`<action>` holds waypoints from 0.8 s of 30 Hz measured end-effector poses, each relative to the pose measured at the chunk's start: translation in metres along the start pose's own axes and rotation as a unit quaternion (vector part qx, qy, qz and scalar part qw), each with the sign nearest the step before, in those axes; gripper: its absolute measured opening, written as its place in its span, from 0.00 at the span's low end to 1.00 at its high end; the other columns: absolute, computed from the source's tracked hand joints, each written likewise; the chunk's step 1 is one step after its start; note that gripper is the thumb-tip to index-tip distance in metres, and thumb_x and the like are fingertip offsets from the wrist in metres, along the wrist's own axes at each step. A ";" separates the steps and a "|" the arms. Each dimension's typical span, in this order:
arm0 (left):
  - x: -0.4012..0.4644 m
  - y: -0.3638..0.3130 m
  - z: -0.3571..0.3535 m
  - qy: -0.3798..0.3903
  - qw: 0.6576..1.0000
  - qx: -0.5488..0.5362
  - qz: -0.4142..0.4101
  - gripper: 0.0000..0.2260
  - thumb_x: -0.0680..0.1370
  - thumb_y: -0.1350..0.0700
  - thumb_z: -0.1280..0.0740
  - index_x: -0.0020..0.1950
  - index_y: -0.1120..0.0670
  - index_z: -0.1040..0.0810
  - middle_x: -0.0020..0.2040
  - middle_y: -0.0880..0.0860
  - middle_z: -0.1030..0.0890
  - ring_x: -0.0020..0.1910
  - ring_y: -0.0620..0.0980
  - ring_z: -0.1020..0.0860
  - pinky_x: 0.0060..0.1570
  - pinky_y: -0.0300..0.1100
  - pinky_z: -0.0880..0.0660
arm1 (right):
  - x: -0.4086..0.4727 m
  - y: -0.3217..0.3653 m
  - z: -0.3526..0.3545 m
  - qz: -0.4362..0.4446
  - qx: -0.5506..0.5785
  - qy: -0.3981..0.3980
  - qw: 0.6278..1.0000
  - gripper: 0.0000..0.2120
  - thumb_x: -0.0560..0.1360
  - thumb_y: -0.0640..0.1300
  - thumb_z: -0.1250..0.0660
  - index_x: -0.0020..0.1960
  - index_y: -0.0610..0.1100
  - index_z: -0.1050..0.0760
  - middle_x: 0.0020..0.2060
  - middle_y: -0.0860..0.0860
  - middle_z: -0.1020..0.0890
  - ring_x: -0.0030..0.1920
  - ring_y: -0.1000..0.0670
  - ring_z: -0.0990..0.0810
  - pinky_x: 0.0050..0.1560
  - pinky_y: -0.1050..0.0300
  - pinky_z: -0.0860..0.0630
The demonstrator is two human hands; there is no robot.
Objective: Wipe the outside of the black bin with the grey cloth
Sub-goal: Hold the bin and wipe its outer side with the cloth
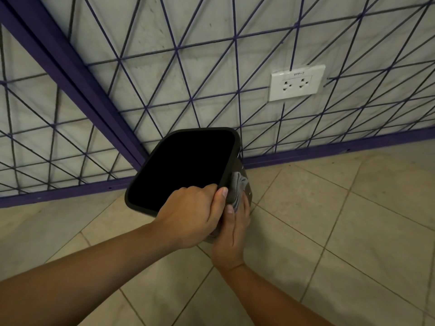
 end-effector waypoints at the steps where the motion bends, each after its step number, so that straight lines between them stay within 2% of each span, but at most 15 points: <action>1: 0.000 -0.001 0.000 0.000 1.000 0.000 0.000 0.17 0.82 0.42 0.57 0.39 0.44 0.35 0.30 0.46 0.27 0.28 0.47 0.26 0.30 0.39 0.38 | 0.005 -0.004 0.002 -0.010 0.000 -0.010 1.000 0.35 0.81 0.71 0.51 0.80 0.52 0.38 0.80 0.57 0.33 0.82 0.52 0.39 0.82 0.37 0.43; 3: 0.000 -0.002 -0.002 0.005 1.000 0.001 -0.003 0.18 0.83 0.42 0.57 0.40 0.45 0.34 0.31 0.46 0.26 0.29 0.48 0.25 0.31 0.41 0.35 | 0.013 -0.002 0.003 -0.025 0.020 -0.023 0.999 0.31 0.81 0.64 0.50 0.80 0.52 0.38 0.80 0.51 0.32 0.82 0.50 0.38 0.82 0.37 0.42; 5: -0.001 -0.002 -0.002 0.004 1.000 -0.003 -0.010 0.17 0.83 0.42 0.54 0.41 0.46 0.33 0.31 0.46 0.25 0.28 0.46 0.25 0.31 0.39 0.35 | 0.007 0.007 -0.001 -0.003 0.015 -0.003 1.000 0.32 0.81 0.60 0.50 0.82 0.47 0.39 0.81 0.55 0.34 0.83 0.52 0.40 0.83 0.39 0.43; 7: -0.001 0.001 0.000 -0.002 1.000 -0.007 -0.013 0.17 0.83 0.43 0.54 0.41 0.46 0.33 0.30 0.46 0.26 0.27 0.45 0.27 0.29 0.37 0.37 | -0.005 0.007 -0.003 0.019 -0.013 0.015 1.000 0.33 0.83 0.64 0.52 0.82 0.48 0.41 0.81 0.62 0.38 0.83 0.56 0.43 0.84 0.43 0.45; 8: -0.001 0.002 0.000 -0.004 1.000 -0.006 -0.013 0.16 0.82 0.42 0.54 0.41 0.45 0.33 0.30 0.46 0.27 0.26 0.45 0.28 0.28 0.36 0.38 | -0.006 0.006 -0.002 0.023 -0.020 0.015 0.999 0.36 0.83 0.68 0.53 0.83 0.47 0.41 0.81 0.63 0.39 0.83 0.57 0.43 0.84 0.43 0.45; 10: 0.000 0.001 -0.001 -0.007 1.000 -0.008 -0.011 0.16 0.82 0.42 0.54 0.40 0.45 0.34 0.29 0.45 0.28 0.26 0.45 0.29 0.29 0.38 0.38 | 0.004 0.004 -0.001 0.007 -0.016 -0.004 1.000 0.39 0.82 0.69 0.53 0.83 0.44 0.39 0.82 0.56 0.36 0.83 0.54 0.42 0.83 0.39 0.45; 12: 0.000 0.002 -0.001 -0.005 1.000 -0.015 -0.007 0.17 0.81 0.41 0.54 0.40 0.46 0.33 0.29 0.45 0.28 0.27 0.45 0.28 0.31 0.40 0.35 | 0.013 0.012 -0.004 -0.008 0.005 -0.011 1.000 0.36 0.81 0.63 0.51 0.82 0.42 0.37 0.81 0.49 0.33 0.83 0.49 0.40 0.82 0.37 0.44; 13: 0.000 0.002 -0.001 -0.004 1.000 -0.020 -0.007 0.18 0.81 0.41 0.55 0.41 0.46 0.31 0.30 0.45 0.27 0.28 0.45 0.27 0.32 0.41 0.33 | 0.011 0.016 -0.006 -0.007 0.013 -0.005 1.000 0.35 0.81 0.61 0.51 0.82 0.42 0.37 0.80 0.49 0.33 0.83 0.49 0.39 0.82 0.37 0.43; 16: -0.002 0.004 0.001 -0.004 1.000 -0.014 -0.006 0.19 0.81 0.41 0.55 0.41 0.47 0.31 0.30 0.46 0.26 0.28 0.46 0.26 0.32 0.43 0.31 | -0.007 0.009 -0.005 0.019 -0.001 0.021 1.000 0.33 0.83 0.61 0.51 0.83 0.46 0.40 0.82 0.57 0.37 0.83 0.51 0.41 0.83 0.37 0.43; 21: -0.002 -0.001 -0.003 0.001 1.000 -0.004 -0.012 0.17 0.81 0.41 0.55 0.40 0.46 0.33 0.30 0.46 0.28 0.28 0.46 0.28 0.31 0.41 0.35 | 0.008 0.006 0.000 0.002 0.021 -0.017 1.000 0.37 0.83 0.65 0.51 0.82 0.41 0.37 0.80 0.47 0.32 0.82 0.45 0.38 0.80 0.33 0.41; 24: -0.002 0.002 -0.001 0.003 1.000 -0.012 -0.012 0.17 0.81 0.41 0.54 0.40 0.45 0.33 0.29 0.45 0.28 0.26 0.45 0.28 0.30 0.39 0.36 | -0.010 0.010 -0.004 0.017 0.007 0.007 1.000 0.42 0.82 0.71 0.54 0.83 0.42 0.39 0.81 0.51 0.35 0.83 0.46 0.39 0.81 0.33 0.41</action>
Point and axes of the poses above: each hand's wrist, its own x-axis towards the middle knuckle, its own z-axis out of the back of the hand, y = z × x, the point moved 3 cm from there along x, towards the middle knuckle
